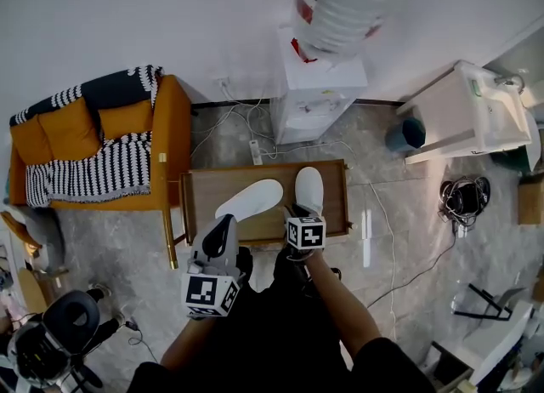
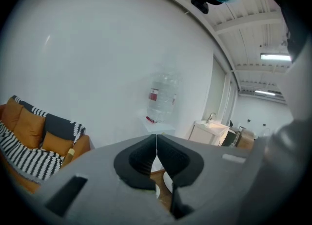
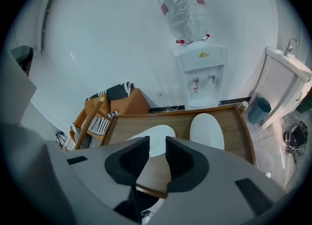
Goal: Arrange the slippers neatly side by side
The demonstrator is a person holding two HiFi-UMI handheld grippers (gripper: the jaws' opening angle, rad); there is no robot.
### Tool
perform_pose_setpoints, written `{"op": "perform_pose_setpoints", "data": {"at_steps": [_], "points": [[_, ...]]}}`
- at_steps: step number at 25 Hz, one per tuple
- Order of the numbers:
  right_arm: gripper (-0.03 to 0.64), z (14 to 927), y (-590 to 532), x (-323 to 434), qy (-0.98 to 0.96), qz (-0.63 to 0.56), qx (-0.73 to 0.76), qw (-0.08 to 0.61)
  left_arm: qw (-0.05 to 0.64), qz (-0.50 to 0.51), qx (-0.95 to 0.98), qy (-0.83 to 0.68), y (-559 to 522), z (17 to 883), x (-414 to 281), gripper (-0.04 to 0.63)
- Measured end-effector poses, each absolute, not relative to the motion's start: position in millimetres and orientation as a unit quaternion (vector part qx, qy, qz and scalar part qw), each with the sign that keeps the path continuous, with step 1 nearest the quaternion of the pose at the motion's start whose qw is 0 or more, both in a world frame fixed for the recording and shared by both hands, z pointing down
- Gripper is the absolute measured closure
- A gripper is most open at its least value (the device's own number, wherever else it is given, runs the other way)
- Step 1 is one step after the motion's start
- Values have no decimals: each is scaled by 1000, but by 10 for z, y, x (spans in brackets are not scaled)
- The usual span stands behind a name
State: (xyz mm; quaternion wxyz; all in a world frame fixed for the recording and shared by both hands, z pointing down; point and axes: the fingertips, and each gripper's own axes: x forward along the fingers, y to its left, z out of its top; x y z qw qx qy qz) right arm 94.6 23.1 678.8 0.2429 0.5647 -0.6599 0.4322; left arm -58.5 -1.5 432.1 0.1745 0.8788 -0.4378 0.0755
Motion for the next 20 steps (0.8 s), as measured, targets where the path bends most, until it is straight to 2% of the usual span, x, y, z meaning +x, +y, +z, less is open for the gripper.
{"op": "perform_pose_setpoints", "data": {"at_steps": [20], "points": [[529, 7334, 247, 140, -568, 523, 608, 184, 159, 101, 916, -354, -216, 4460, -957, 578]]}}
